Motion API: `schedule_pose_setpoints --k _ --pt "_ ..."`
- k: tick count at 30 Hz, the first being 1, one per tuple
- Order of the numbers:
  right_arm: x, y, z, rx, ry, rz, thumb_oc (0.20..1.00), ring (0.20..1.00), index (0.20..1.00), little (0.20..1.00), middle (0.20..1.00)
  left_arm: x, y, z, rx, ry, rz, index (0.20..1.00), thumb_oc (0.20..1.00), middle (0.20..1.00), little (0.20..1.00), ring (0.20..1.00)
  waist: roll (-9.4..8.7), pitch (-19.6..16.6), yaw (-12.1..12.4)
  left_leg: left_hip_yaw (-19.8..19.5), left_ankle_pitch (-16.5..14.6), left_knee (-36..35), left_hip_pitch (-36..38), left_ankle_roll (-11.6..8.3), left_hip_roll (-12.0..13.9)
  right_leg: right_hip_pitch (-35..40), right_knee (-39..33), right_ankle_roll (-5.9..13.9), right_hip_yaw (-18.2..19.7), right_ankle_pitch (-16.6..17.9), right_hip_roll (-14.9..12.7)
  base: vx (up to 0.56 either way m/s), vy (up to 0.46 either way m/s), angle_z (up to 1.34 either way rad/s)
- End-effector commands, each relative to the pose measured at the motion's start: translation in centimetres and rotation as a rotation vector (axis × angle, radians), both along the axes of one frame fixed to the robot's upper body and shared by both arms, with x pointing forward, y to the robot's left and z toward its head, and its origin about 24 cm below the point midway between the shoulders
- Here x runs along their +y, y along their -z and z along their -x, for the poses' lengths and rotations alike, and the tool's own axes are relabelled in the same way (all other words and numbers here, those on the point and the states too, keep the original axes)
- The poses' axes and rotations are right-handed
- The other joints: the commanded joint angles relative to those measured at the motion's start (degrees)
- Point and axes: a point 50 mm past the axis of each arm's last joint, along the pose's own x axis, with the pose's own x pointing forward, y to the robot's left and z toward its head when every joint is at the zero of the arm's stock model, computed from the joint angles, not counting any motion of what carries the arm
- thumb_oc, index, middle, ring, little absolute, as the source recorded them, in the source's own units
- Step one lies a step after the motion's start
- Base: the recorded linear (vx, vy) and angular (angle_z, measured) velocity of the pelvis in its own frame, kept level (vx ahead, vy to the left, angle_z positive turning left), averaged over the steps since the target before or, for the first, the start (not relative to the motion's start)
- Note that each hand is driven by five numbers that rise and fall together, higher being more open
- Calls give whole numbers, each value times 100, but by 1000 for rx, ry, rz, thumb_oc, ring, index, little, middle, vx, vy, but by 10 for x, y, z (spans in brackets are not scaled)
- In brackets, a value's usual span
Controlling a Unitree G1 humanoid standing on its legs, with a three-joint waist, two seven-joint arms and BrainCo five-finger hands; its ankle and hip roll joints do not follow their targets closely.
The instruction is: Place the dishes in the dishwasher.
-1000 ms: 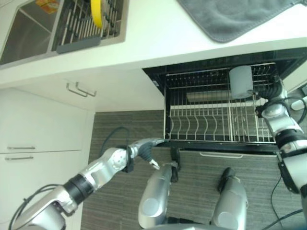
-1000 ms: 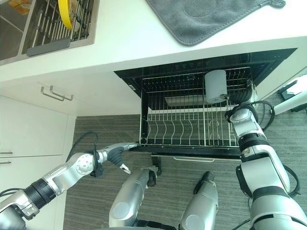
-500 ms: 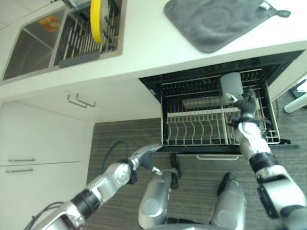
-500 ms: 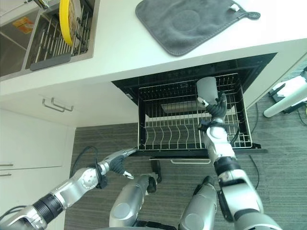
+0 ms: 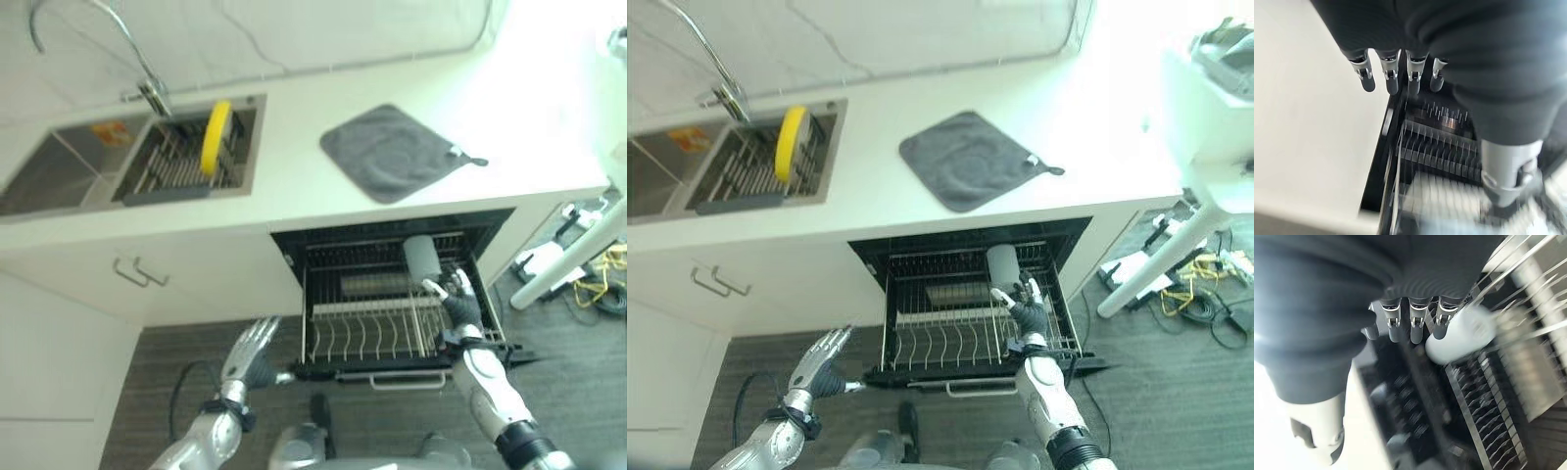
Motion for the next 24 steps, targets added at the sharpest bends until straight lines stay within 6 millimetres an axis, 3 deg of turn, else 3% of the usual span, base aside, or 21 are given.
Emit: schedule_pose_setpoints --k 1,4,8,9,15,19,20,22,23,24 --pt "3 -44 -23 -241 -99 7 1000 1000 1000 1000 1000 -3 -32 -23 -292 5 137 1000 1000 1000 1000 1000 -58 356 32 -68 -788 458 245 -99 288 -147 46 -248 198 -85 -53 28 -75 1" --pt "8 -41 -15 -224 -212 -114 1000 1000 1000 1000 1000 -2 -51 -25 -472 -75 400 1000 1000 1000 1000 1000 -177 261 76 -79 -801 370 369 -94 291 36 -114 -255 102 -29 -32 35 -76 4" --pt "6 -55 -3 -309 -305 -123 1000 1000 1000 1000 1000 -1 -78 -29 -587 -56 707 1000 1000 1000 1000 1000 -281 176 84 -175 -844 318 418 -78 236 133 -266 -234 86 76 7 56 -25 1" --pt "4 -64 0 -358 -328 -76 1000 1000 1000 1000 1000 1 -90 -30 -639 -56 831 1000 1000 1000 1000 1000 -301 155 83 -217 -866 316 419 -63 208 153 -310 -224 93 107 19 50 11 -1" --pt "-1 -102 3 -532 -333 -41 1000 1000 1000 1000 1000 16 -119 -37 -775 -143 1092 1000 1000 1000 1000 1000 -372 70 94 -486 -1051 422 358 115 -72 163 -370 -162 271 164 32 -3 125 -3" --pt "-4 -123 3 -641 -259 -92 1000 1000 1000 1000 1000 12 -129 -49 -715 -139 1165 1000 1000 1000 1000 1000 -421 64 117 -684 -1081 354 352 297 -326 7 -215 68 380 430 -160 -85 217 -1" --pt "-9 -130 5 -672 -201 -127 1000 1000 1000 1000 1000 8 -132 -54 -601 -54 1242 1000 1000 1000 1000 1000 -401 79 91 -739 -1054 213 354 383 -412 -167 35 181 524 538 -197 -165 234 -7" --pt "-15 -129 9 -668 -181 -136 1000 1000 1000 1000 1000 7 -133 -54 -558 -6 1241 1000 1000 1000 1000 1000 -395 41 68 -797 -1033 115 325 426 -464 -211 86 185 602 495 -91 -128 119 -11" --pt "-19 -128 13 -656 -175 -143 1000 1000 1000 1000 1000 3 -133 -57 -493 47 1245 1000 1000 1000 1000 1000 -404 69 -69 -970 -1078 46 368 542 -613 -447 430 218 979 583 104 -104 65 -10" --pt "-22 -127 16 -656 -175 -137 1000 1000 1000 1000 1000 3 -133 -57 -468 79 1266 1000 1000 1000 1000 1000 -383 70 -144 -973 -1086 36 369 597 -644 -596 706 194 1113 569 296 -143 84 1"
